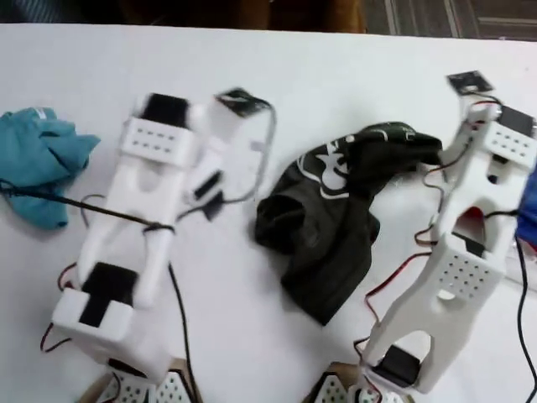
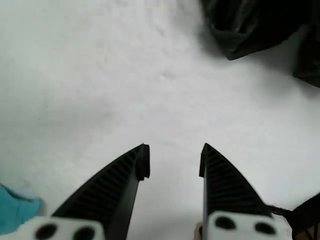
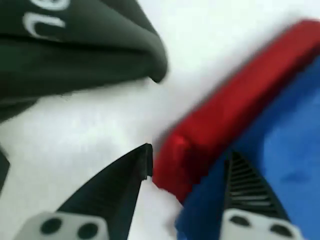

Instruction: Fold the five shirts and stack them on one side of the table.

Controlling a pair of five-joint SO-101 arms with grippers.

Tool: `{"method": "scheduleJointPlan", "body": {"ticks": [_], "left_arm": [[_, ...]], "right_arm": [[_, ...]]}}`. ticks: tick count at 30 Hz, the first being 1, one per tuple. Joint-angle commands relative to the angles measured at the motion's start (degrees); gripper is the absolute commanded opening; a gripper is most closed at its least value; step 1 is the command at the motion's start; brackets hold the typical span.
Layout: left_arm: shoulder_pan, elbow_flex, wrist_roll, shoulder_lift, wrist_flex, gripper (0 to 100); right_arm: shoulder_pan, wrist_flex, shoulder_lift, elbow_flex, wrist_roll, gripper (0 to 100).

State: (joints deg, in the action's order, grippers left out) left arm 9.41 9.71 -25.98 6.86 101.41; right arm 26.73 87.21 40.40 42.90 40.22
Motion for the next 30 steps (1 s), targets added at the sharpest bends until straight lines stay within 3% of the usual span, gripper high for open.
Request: {"method": "scheduleJointPlan", "body": {"ticks": [1,9,16,24,30], "left_arm": [[6.9,0.6,0.0,-0.9,1.0,19],[26.4,0.6,0.1,-3.2,1.1,19],[43.4,-1.4,3.0,-9.9,1.1,19],[51.2,-3.8,4.7,-2.9,0.8,19],[42.9,7.6,1.3,6.7,1.0,19]], "right_arm": [[3.9,4.6,-2.5,6.1,0.5,23.4],[12.4,13.8,-2.5,13.7,0.6,23.4],[17.0,14.1,-2.5,13.9,0.6,23.4],[18.4,14.1,-2.5,13.8,0.6,23.4],[18.1,14.1,-2.5,13.8,0.6,23.4]]}}
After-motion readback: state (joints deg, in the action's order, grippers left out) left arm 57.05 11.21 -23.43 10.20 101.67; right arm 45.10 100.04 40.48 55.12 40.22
